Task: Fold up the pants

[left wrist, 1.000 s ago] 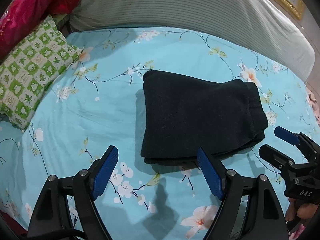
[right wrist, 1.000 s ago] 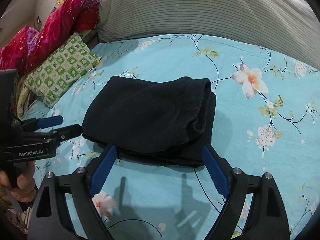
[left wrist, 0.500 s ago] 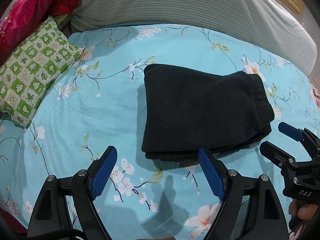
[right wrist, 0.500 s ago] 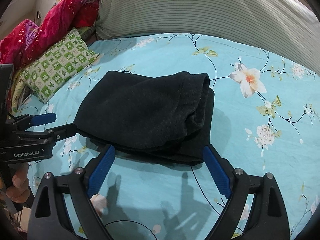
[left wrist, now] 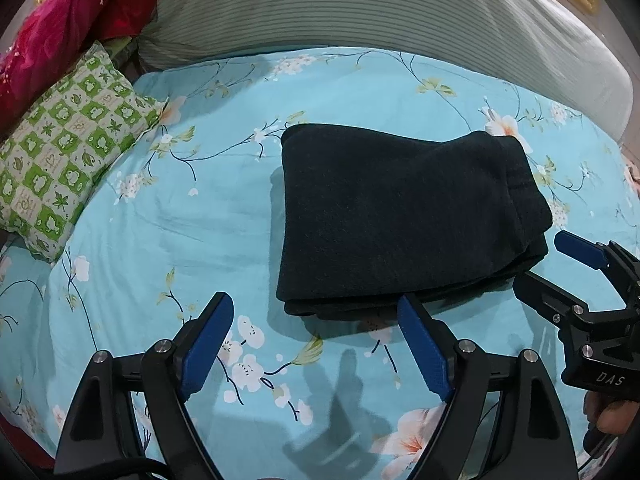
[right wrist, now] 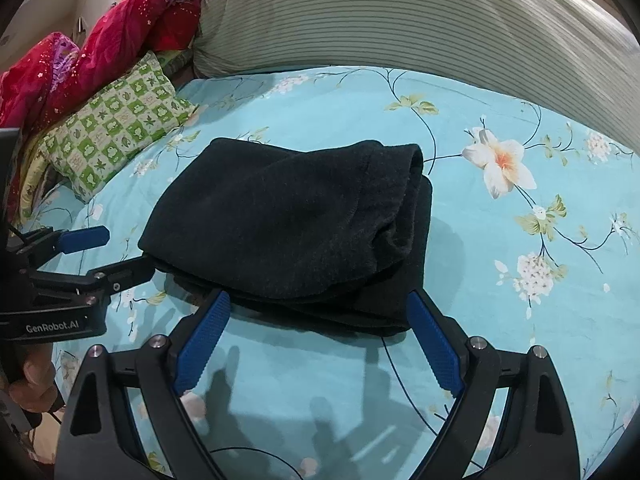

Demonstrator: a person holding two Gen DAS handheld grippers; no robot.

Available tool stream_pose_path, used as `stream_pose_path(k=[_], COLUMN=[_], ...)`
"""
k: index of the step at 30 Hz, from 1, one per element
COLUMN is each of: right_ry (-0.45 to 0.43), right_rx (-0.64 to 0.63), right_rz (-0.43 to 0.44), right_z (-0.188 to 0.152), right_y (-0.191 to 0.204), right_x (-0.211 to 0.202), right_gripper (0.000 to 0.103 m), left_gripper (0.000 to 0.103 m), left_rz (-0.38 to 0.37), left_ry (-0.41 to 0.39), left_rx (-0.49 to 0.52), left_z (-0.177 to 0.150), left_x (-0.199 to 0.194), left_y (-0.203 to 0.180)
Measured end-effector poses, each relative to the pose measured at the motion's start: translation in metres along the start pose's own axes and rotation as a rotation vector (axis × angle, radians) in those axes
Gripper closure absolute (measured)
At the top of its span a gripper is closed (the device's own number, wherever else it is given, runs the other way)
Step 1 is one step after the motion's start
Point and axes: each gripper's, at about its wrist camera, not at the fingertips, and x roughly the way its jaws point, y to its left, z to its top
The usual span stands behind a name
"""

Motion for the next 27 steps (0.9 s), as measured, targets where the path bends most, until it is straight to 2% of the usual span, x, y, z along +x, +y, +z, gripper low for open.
stream_pose_path(k=[27], right_ry=[-0.035], right_rx=[-0.039], right_rz=[0.003], right_z=[0.004], right_y=[0.012], right_x=[-0.007], right_gripper=[0.013], left_gripper=[0.018], left_rz=[-0.008], left_ry=[-0.013], left_rx=[0.016], left_z=[0.002], left_x=[0.0], left_y=[-0.002])
